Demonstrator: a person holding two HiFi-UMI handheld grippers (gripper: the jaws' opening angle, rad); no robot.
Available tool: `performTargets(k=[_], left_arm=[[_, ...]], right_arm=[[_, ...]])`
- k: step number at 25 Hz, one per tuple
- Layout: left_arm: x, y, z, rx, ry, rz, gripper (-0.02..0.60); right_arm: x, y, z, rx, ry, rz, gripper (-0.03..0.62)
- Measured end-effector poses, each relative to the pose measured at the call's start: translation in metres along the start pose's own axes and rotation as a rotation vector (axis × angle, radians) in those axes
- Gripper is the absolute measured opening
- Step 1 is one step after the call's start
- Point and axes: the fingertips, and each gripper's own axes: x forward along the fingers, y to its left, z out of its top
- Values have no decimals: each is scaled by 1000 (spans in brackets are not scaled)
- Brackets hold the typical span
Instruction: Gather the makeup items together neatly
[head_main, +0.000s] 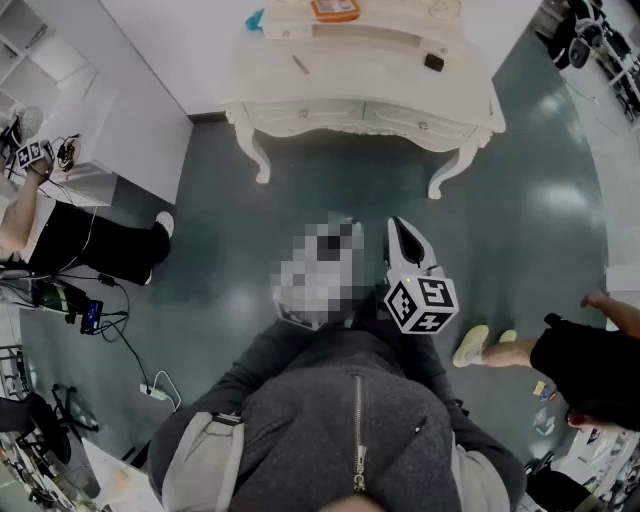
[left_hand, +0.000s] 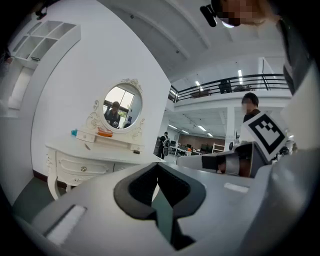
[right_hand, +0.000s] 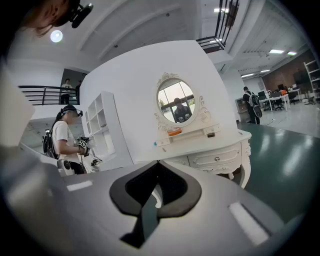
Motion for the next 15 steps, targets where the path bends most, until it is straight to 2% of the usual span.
performTargets(k=[7, 15], left_arm=[[-7, 6, 0, 1, 9, 7, 11], [-16, 10, -3, -11, 15, 8, 11]], right_arm=[[5, 14, -3, -12, 10, 21, 3], [7, 21, -5, 22, 5, 20, 3]])
